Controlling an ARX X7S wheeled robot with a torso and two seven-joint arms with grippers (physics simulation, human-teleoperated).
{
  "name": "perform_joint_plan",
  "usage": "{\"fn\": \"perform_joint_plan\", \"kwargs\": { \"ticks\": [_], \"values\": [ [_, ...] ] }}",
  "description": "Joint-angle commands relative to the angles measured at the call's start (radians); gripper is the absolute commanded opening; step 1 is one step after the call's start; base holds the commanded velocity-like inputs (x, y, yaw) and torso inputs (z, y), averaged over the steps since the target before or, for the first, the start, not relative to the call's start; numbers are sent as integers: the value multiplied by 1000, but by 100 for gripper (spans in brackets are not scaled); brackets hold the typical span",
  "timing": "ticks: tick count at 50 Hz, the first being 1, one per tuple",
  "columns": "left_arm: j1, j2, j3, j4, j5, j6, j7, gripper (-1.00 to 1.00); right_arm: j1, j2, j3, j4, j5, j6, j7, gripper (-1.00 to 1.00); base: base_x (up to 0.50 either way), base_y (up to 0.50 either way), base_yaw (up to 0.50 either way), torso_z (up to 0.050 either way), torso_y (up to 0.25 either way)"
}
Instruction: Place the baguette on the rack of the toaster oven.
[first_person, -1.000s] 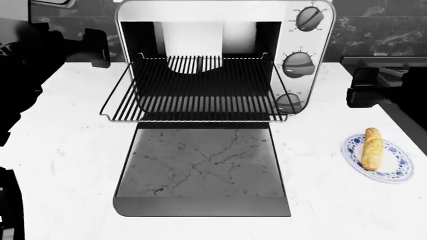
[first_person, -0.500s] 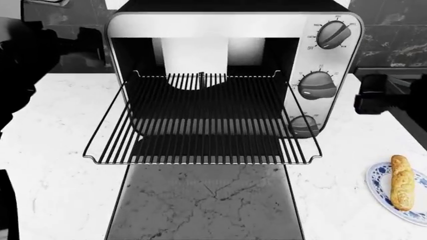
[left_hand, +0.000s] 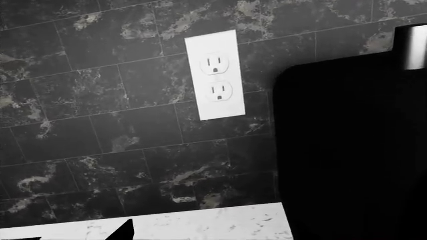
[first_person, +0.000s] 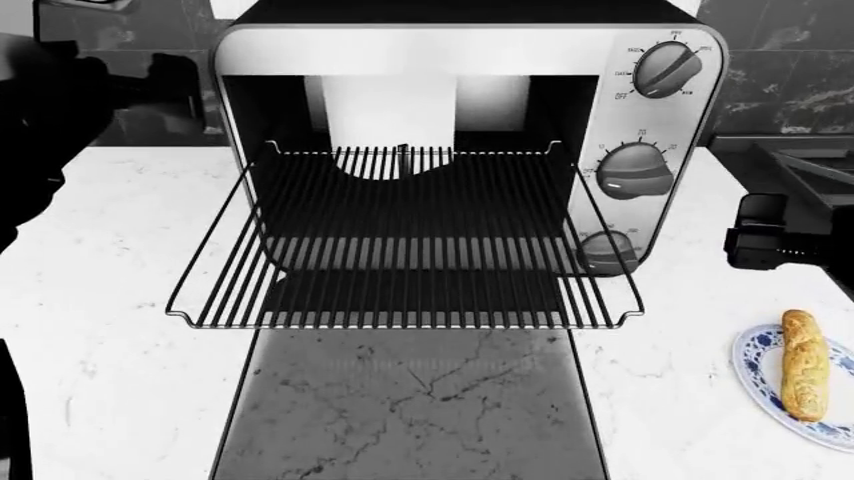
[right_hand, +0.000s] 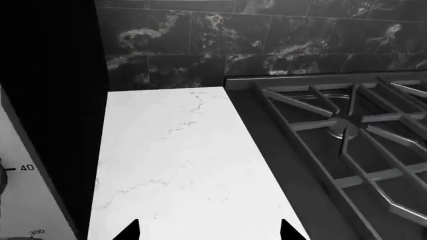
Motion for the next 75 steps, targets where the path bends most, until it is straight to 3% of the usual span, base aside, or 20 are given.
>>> {"fn": "perform_joint_plan", "kwargs": {
  "ticks": [1,5,8,12,18,31,48,59,75],
  "values": [
    [1,-1,-17,-1,-10,10,18,100,-64,19,39,51,73,-16,86,100,0,0,0,0,0],
    [2,-9,-18,-2,-8,12,17,100,-64,3,23,71,70,-32,109,100,0,0,0,0,0],
    [6,-17,-22,1,-8,11,17,100,-58,-6,28,123,165,17,265,100,0,0,0,0,0],
    [6,-21,-27,-3,-5,15,12,100,-60,5,8,123,200,8,298,100,0,0,0,0,0],
    [8,-28,-24,3,-7,11,13,100,-156,27,49,163,431,-43,508,100,0,0,0,0,0],
    [19,-34,-31,-21,3,49,11,100,-350,103,127,72,603,-95,571,100,0,0,0,0,0],
    [43,-37,-37,-16,-2,55,8,100,-384,62,128,95,462,-122,438,100,0,0,0,0,0],
    [37,-36,-29,-16,-4,52,7,100,-305,48,47,144,394,-125,381,100,0,0,0,0,0],
    [44,-41,-31,-15,-7,53,5,100,-403,74,98,104,405,-157,371,100,0,0,0,0,1]
  ]
}}
